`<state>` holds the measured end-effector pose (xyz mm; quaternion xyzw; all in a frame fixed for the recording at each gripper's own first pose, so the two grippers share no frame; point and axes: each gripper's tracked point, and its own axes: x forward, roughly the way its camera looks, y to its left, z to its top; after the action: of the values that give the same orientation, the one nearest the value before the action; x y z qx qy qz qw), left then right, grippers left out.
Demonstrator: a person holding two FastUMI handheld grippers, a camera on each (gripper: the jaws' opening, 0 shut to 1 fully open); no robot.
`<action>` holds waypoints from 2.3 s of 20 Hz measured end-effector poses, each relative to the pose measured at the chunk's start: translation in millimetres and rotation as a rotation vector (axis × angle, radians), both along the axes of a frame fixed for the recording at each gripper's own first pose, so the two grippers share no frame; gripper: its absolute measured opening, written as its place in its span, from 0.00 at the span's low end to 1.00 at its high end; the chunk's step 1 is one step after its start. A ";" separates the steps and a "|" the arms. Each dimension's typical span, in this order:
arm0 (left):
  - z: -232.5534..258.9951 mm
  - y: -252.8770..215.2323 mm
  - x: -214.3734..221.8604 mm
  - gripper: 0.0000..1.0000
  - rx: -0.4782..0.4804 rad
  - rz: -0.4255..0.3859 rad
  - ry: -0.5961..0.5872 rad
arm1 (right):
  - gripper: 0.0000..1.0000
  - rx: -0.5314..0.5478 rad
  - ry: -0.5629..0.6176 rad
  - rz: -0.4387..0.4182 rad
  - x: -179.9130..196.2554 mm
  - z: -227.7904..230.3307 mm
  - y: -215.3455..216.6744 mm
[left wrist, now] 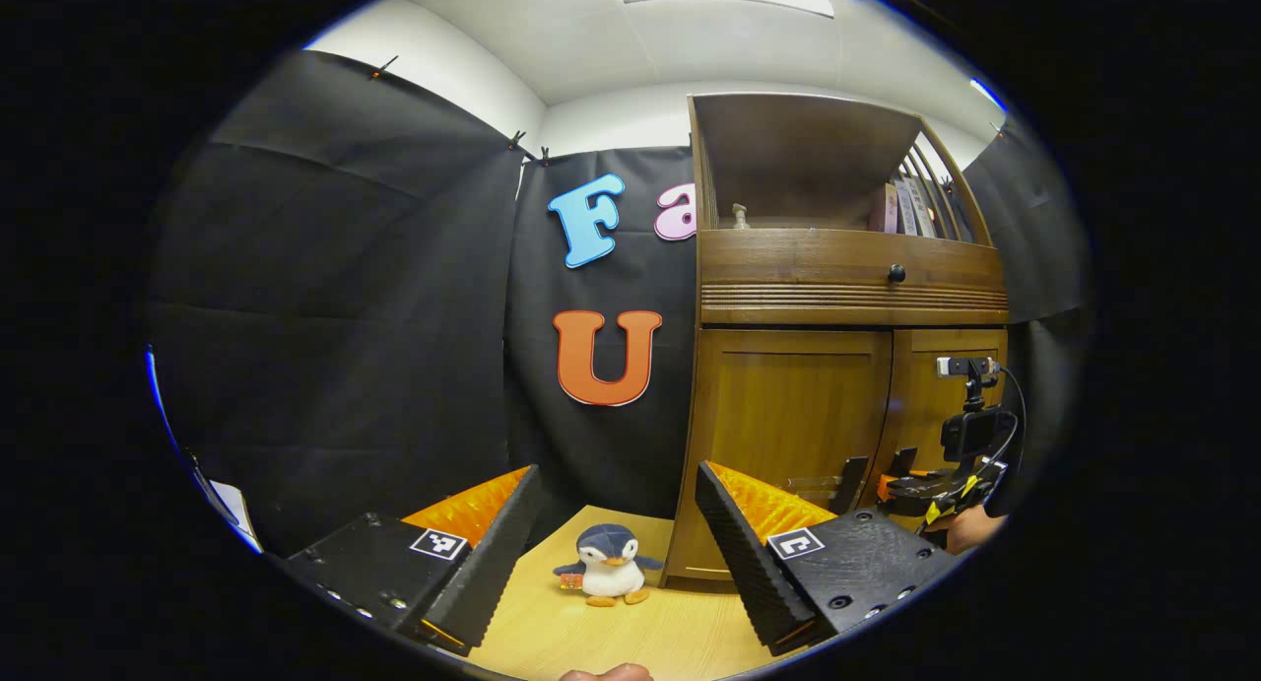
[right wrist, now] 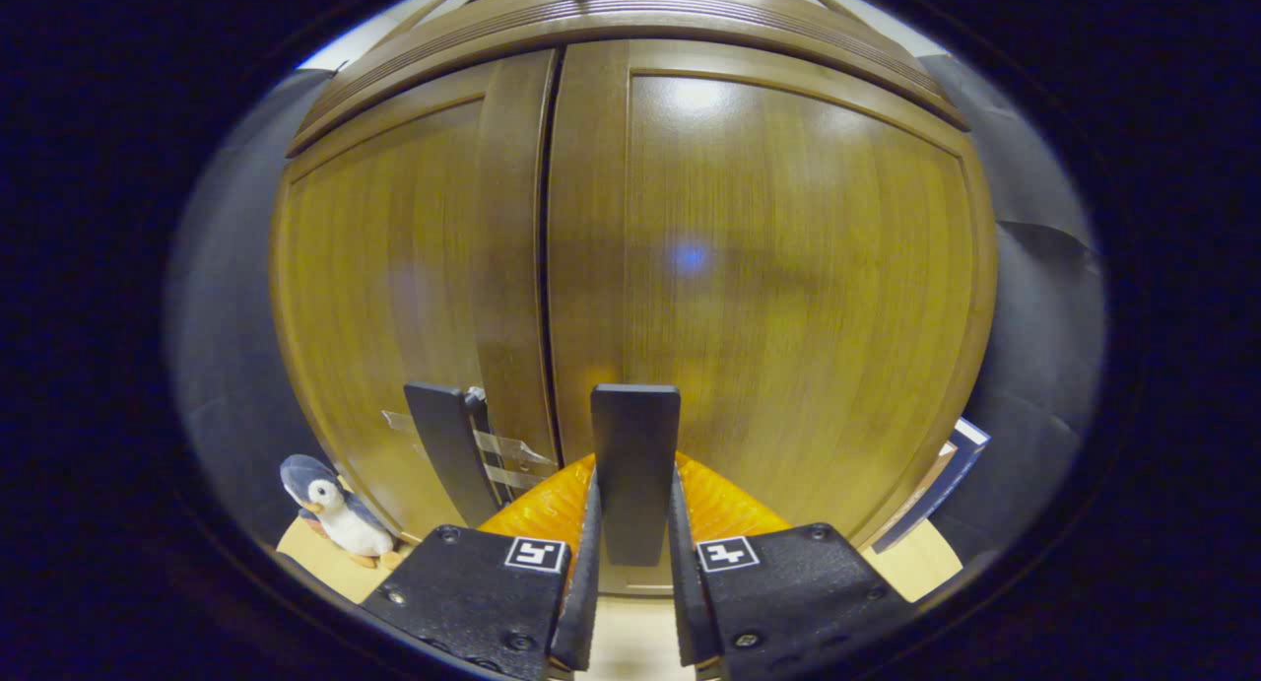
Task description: Open the right door of the double-door shoe cabinet with the right hand, and open the left door with the left hand.
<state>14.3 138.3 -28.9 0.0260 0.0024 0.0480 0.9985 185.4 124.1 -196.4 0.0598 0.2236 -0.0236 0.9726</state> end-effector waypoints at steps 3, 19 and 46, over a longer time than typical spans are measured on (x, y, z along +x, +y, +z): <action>-2.6 -5.0 -5.2 0.95 -0.009 -0.006 -0.001 | 0.33 0.022 0.007 0.009 -2.2 -0.1 0.8; -42.6 -74.3 -9.5 0.95 -0.020 -0.129 0.082 | 0.32 0.024 -0.040 0.142 -78.2 10.3 -12.5; -81.2 -197.7 -0.7 0.95 -0.057 -0.399 0.202 | 0.31 0.090 0.005 0.131 -199.5 21.3 -102.6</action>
<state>13.6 -59.5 -110.1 0.0023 0.0988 -0.1533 0.9832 -14.1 21.5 -175.1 0.0887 0.2303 0.0500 0.9678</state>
